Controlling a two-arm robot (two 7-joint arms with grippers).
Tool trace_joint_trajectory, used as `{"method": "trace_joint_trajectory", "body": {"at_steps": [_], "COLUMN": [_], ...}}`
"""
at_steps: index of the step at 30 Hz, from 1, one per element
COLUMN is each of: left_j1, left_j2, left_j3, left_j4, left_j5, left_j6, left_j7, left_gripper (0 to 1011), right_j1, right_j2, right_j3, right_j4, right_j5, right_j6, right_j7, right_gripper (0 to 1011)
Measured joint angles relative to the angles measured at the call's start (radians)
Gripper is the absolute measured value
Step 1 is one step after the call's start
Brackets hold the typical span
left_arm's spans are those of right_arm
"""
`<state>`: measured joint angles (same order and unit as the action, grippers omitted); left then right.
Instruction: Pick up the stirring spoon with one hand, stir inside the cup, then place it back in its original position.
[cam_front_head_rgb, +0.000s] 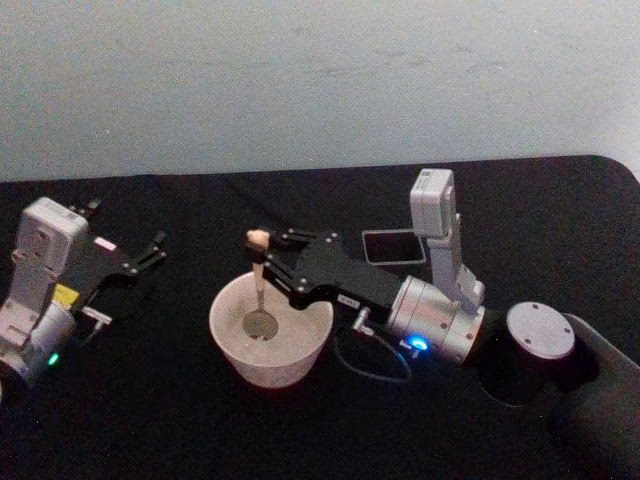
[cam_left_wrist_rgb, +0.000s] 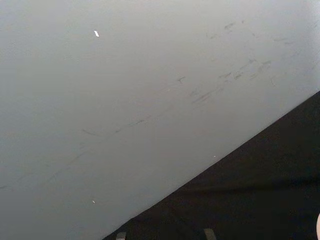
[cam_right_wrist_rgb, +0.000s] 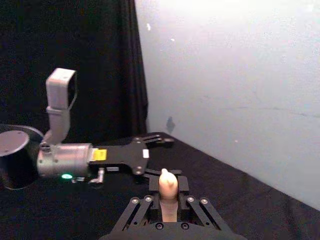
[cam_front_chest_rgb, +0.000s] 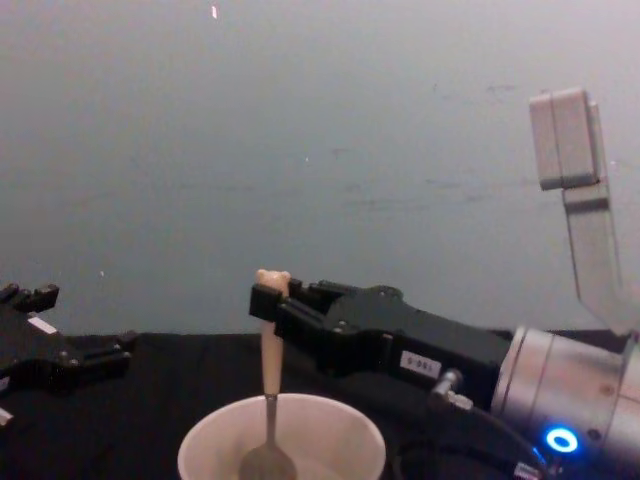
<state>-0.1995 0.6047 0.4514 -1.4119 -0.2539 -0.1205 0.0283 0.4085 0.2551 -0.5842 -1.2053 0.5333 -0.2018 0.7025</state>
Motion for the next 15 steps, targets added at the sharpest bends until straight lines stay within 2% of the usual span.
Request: {"method": "trace_joint_trajectory", "body": {"at_steps": [8,15], "left_j1": [0.0,0.0], "left_j2": [0.0,0.0], "left_j3": [0.0,0.0], "left_j4": [0.0,0.0], "left_j5": [0.0,0.0], "left_j6": [0.0,0.0], "left_j7": [0.0,0.0], "left_gripper": [1001,1001], "right_j1": [-0.002,-0.031], "right_j2": [0.011,0.038], "right_j3": [0.019,0.044], "right_j4": [0.006,-0.031], "right_j5": [-0.005,0.002], "right_j6": [-0.004,0.005], "right_j7": [-0.011,-0.019], "right_gripper": [212,212]}}
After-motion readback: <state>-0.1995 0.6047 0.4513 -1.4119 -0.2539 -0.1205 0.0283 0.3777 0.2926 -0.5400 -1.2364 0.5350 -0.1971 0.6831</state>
